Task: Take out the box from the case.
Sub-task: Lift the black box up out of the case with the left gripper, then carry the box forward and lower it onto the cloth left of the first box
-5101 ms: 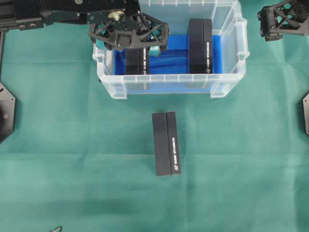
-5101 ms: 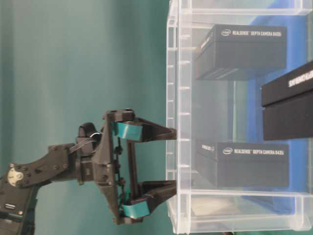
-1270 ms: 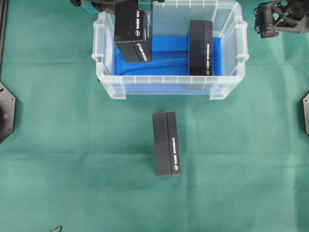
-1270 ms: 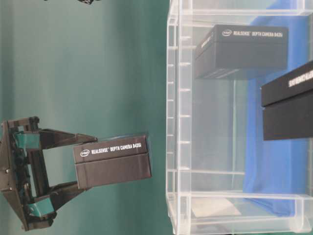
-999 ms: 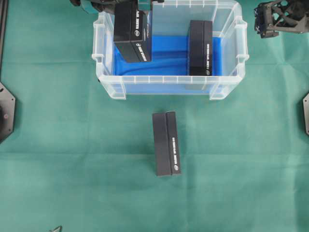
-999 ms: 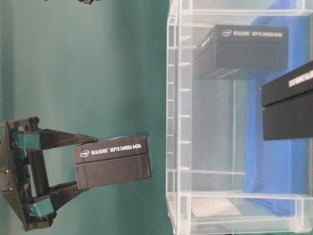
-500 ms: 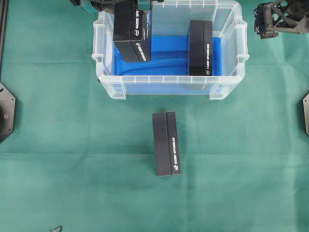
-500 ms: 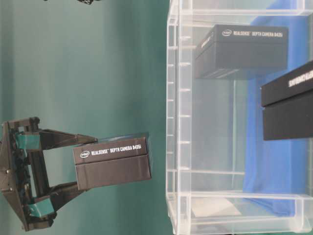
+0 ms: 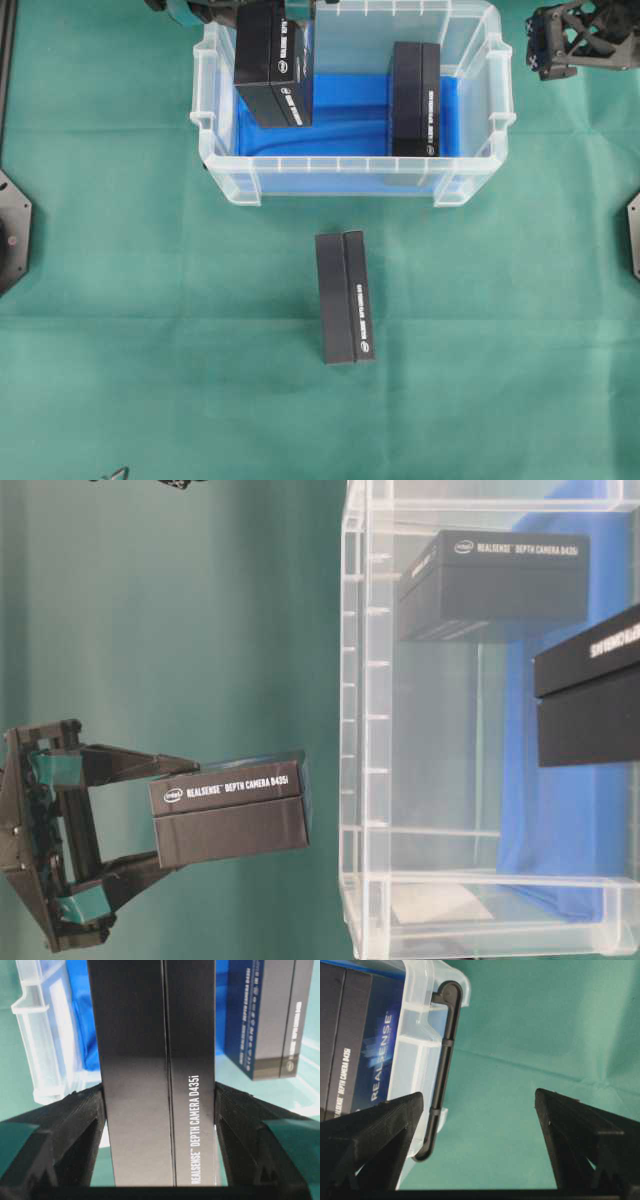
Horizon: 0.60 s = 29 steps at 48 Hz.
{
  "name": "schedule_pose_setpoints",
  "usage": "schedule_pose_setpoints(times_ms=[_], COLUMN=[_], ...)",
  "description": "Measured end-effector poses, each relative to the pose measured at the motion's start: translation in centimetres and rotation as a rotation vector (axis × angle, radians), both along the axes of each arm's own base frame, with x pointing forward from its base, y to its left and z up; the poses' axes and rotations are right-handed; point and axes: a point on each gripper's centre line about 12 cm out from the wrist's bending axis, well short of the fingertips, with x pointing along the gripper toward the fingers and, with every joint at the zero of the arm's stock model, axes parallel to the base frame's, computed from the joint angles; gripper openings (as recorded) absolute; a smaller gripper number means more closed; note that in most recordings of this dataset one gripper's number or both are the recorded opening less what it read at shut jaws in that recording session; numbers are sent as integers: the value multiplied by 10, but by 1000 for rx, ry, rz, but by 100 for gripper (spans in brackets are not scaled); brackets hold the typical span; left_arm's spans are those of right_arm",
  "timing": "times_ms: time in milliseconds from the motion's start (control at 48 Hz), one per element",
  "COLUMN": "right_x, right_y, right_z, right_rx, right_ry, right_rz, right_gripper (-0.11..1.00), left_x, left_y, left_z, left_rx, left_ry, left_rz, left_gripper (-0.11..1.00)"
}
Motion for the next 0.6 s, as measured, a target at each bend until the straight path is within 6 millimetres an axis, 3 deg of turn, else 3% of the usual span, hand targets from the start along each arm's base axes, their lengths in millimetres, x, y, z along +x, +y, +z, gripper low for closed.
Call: schedule_pose_setpoints(times_ms=[312, 604], right_x=[0, 0], right_y=[0, 0], right_z=[0, 1], right_rx=[1, -2], right_ry=[-2, -2], right_rz=[0, 1], right_gripper=[92, 92], left_x=[1, 5], left_y=[-4, -29], left_z=[0, -1], left_rx=[-3, -20], left_ry=[1, 25], left_rz=[-2, -29], left_gripper=[62, 62])
